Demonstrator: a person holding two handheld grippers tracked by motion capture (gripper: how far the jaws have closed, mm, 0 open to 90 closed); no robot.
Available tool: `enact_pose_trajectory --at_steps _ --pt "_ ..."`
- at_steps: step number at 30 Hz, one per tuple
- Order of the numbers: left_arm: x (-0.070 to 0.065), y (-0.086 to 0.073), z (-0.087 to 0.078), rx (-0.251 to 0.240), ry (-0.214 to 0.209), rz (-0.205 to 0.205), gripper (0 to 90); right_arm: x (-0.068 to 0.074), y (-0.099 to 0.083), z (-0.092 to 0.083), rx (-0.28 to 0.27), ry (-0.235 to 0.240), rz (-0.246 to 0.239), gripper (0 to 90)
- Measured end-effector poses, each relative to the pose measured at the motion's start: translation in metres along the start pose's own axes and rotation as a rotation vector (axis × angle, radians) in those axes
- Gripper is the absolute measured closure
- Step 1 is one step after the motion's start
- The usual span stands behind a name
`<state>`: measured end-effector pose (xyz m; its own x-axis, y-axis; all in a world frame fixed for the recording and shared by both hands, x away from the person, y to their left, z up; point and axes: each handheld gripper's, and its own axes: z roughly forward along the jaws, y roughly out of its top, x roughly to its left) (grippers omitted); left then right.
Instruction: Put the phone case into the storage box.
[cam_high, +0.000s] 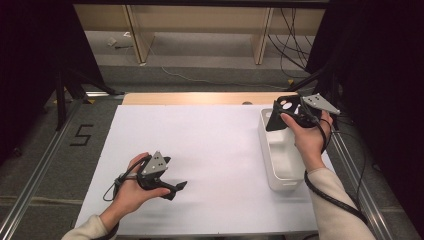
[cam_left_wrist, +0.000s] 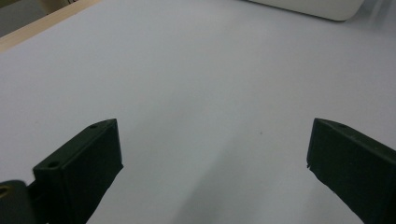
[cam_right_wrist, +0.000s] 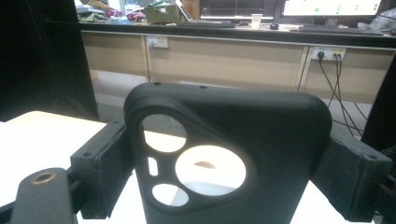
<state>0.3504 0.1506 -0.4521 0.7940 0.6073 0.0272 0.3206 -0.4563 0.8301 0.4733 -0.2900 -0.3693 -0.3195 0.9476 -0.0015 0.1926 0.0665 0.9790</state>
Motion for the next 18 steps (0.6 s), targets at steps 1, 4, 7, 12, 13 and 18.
enact_pose_trajectory --at_steps 1,4,7,12,13,18 --pt "0.000 0.000 0.000 0.000 0.000 -0.001 2.7 0.000 0.000 0.001 -0.001 0.000 -0.002 15.3" --pt "0.000 0.000 0.000 0.000 -0.001 0.000 2.7 0.000 0.000 0.002 0.001 0.001 -0.004 15.4" --pt "0.000 0.000 0.000 0.000 -0.001 -0.001 2.7 0.001 0.000 0.005 0.006 -0.002 -0.005 15.3" --pt "0.000 0.000 0.000 0.000 -0.004 -0.001 2.7 0.000 0.001 0.009 0.018 -0.006 -0.008 15.3" --pt "0.000 0.000 0.000 -0.001 -0.004 -0.001 2.7 0.000 0.001 0.011 0.026 -0.008 -0.008 15.3" --pt "0.000 0.000 0.001 -0.002 -0.004 -0.002 2.7 -0.001 0.002 0.017 0.039 -0.010 -0.005 15.3"
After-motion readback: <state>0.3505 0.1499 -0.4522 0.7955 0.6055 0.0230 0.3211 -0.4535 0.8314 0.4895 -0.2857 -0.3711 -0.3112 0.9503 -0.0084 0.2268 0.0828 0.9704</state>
